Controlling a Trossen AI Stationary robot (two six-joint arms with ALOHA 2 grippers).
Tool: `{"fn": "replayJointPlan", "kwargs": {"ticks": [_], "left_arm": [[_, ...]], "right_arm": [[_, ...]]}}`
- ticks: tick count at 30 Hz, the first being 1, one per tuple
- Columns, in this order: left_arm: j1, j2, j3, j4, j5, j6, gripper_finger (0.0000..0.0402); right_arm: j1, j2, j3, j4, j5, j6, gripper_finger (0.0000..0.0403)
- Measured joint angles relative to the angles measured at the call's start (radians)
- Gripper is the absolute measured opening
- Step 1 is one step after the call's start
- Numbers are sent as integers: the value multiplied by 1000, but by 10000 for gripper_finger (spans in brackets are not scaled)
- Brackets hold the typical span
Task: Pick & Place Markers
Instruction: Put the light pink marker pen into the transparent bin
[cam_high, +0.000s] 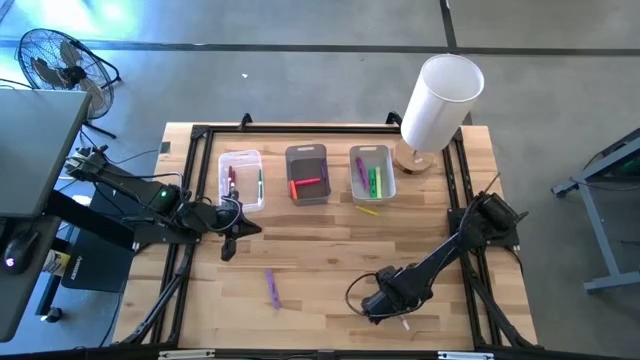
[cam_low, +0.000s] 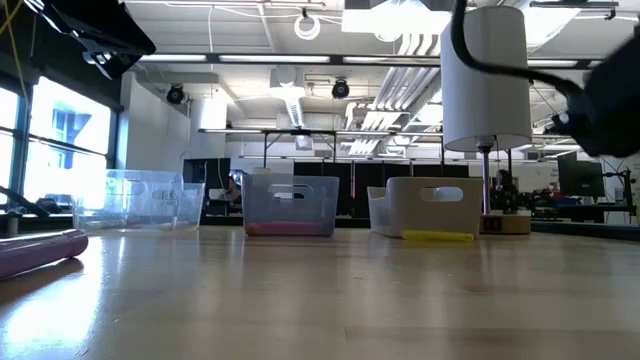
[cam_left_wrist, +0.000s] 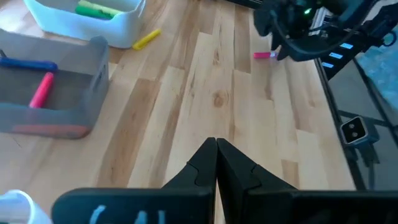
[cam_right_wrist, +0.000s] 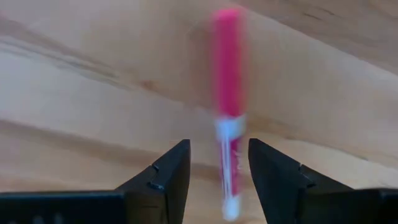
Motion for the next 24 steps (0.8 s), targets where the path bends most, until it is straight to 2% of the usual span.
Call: {"fn": "replayJointPlan", "kwargs": {"ticks": [4,7,10,12,15,19,24], "left_arm": [[0,0,0,0,24,-12,1],[0,0,0,0,24,-12,1],[0,0,0,1,18,-12,1],[0,0,0,6,14,-12,1],[0,3,0,17,14,-8,1],[0,16,0,46,5,-7,1],[1,55,0,161,-181,-4,1]], "right_arm": [[0,-6,-53,72,-25,0,124],[0,-7,-66,78,-24,-10,85],[1,-6,-67,73,0,-31,30],[2,-15,-66,82,49,-33,21],[4,-54,-71,125,196,-61,30],[-13,-178,-71,117,486,-111,18],[-73,-339,-74,127,701,-314,16]]}}
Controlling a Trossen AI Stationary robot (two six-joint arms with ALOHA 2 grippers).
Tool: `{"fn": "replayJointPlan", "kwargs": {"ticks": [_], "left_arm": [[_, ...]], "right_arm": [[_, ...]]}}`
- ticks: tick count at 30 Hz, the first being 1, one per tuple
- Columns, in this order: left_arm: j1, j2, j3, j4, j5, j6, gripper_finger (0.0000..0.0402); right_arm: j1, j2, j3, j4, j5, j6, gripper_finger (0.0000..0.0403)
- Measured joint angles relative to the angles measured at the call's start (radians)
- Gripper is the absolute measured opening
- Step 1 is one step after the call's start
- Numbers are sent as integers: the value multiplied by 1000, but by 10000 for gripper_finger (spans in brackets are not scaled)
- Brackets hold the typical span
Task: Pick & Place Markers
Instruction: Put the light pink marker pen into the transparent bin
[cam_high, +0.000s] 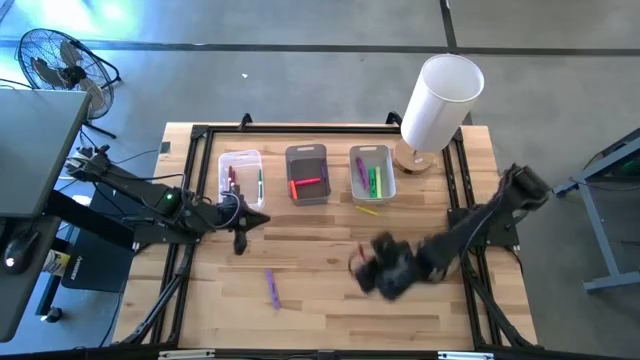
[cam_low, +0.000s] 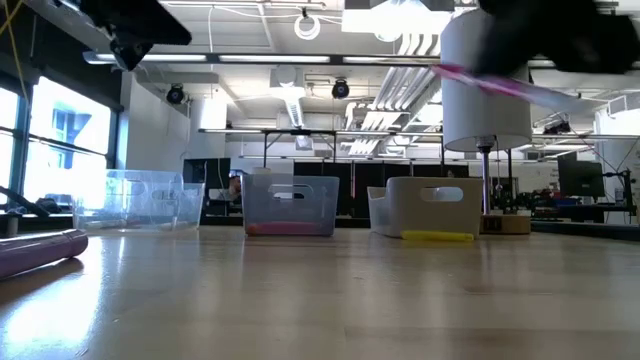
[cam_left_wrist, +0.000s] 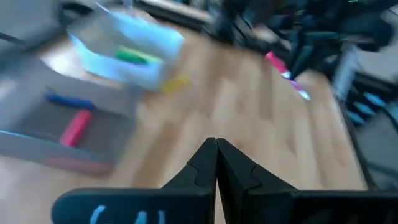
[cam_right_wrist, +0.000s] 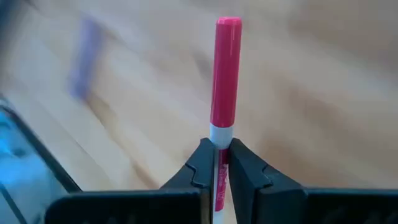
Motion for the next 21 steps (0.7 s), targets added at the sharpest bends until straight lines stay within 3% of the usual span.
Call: {"fn": "replayJointPlan", "kwargs": {"ticks": [3,5,12,17,21], "left_arm": [[0,28,0,88,-92,34,2],[0,45,0,154,-83,69,12],[10,128,1,423,-86,201,111],[73,196,37,572,-67,207,172],[138,242,99,580,-25,203,188]], "right_arm": [[-78,-86,2,48,77,-181,16],[-133,-124,1,122,72,-346,15],[-317,-164,2,557,-75,-931,16],[-410,-121,2,795,-274,-1115,15],[-442,-94,2,858,-315,-1169,15]]}}
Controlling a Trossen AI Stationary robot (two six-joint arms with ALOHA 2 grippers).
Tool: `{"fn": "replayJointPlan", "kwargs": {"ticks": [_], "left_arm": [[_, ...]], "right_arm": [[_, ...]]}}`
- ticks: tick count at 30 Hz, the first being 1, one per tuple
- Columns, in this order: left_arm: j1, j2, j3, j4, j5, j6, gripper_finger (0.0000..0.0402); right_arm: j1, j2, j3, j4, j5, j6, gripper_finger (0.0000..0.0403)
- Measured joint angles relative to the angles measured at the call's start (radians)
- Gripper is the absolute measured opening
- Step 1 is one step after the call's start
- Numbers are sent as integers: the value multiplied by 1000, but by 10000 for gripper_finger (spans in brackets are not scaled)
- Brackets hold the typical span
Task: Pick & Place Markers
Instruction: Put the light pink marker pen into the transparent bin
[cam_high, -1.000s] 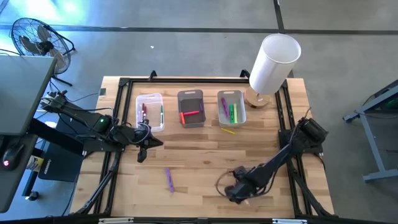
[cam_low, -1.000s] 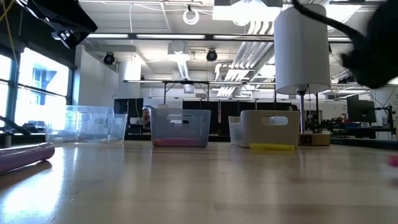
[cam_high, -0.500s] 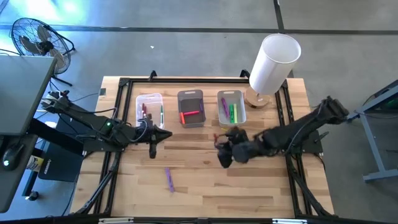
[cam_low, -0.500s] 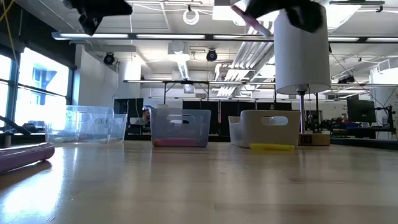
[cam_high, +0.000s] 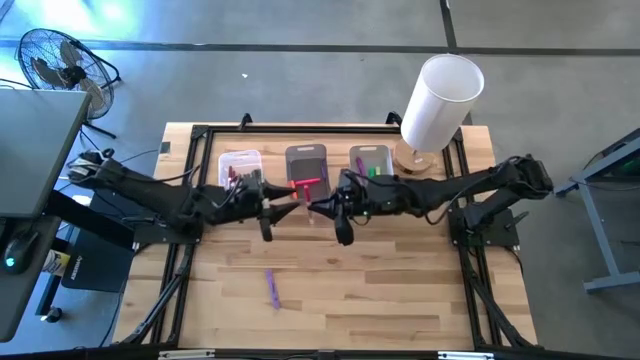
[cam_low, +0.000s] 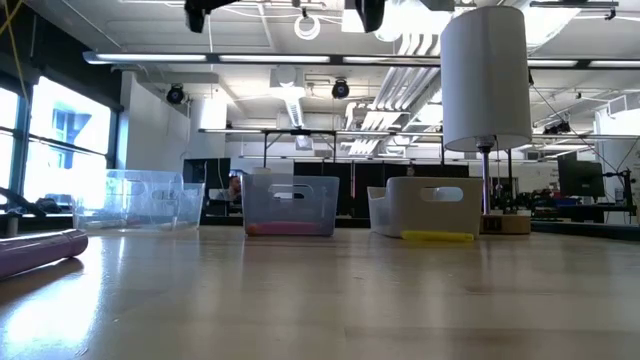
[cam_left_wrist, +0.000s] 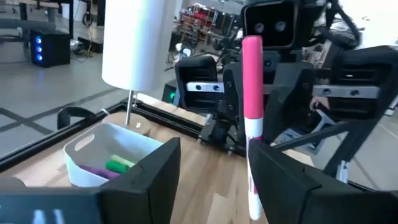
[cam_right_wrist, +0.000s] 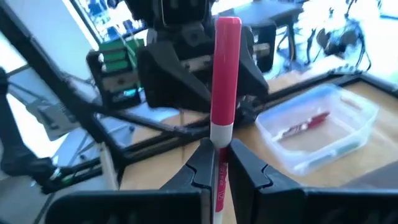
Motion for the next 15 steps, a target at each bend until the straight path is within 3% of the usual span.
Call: {"fn": "replayJointPlan", "kwargs": {"ticks": [6,15], "left_arm": [[54,40,49,-3,123,-1,189],[68,40,56,2,138,2,189]], "right_arm": [[-2,0,0,69,22,-81,15],[-2,0,0,132,47,-100,1]]}}
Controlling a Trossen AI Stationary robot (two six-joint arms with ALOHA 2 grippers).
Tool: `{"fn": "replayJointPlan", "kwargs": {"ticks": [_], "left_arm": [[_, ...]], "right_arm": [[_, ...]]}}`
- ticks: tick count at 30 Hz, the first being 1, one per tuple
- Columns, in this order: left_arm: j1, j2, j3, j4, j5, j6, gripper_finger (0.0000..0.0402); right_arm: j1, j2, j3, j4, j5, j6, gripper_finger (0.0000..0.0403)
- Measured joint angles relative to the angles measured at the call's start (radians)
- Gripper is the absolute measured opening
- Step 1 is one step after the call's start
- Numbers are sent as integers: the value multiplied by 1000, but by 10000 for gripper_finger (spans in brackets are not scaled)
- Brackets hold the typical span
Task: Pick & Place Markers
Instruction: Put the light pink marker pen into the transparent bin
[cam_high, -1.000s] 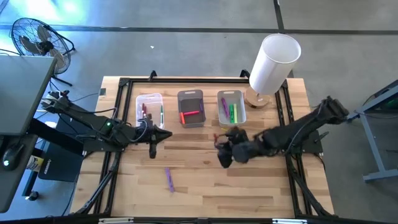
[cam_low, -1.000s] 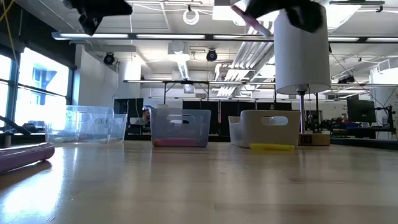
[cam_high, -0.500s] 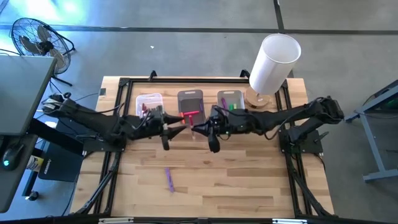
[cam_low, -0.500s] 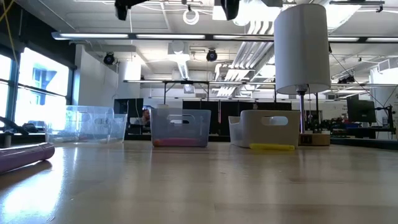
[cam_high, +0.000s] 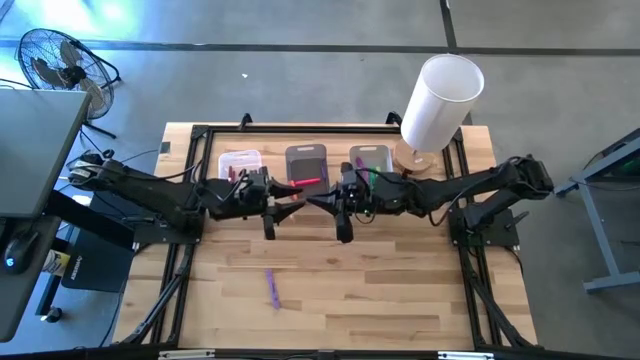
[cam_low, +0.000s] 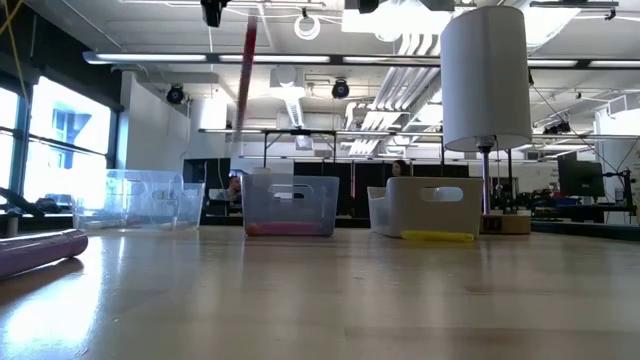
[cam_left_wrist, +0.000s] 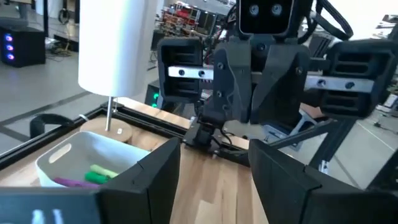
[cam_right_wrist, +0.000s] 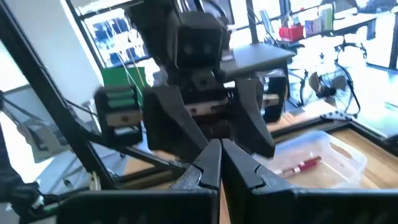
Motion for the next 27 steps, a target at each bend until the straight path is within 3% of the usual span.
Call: {"fn": "replayJointPlan", "kwargs": {"ticks": [18,23,27], "left_arm": [[-1,0,0,-90,28,56,189],[-1,-17,0,-237,37,72,189],[-1,-24,61,-523,38,139,189]], "right_arm": [[3,-5,0,-128,2,50,0],[11,-17,0,-355,4,153,0],[24,-17,0,-557,33,239,0]]}}
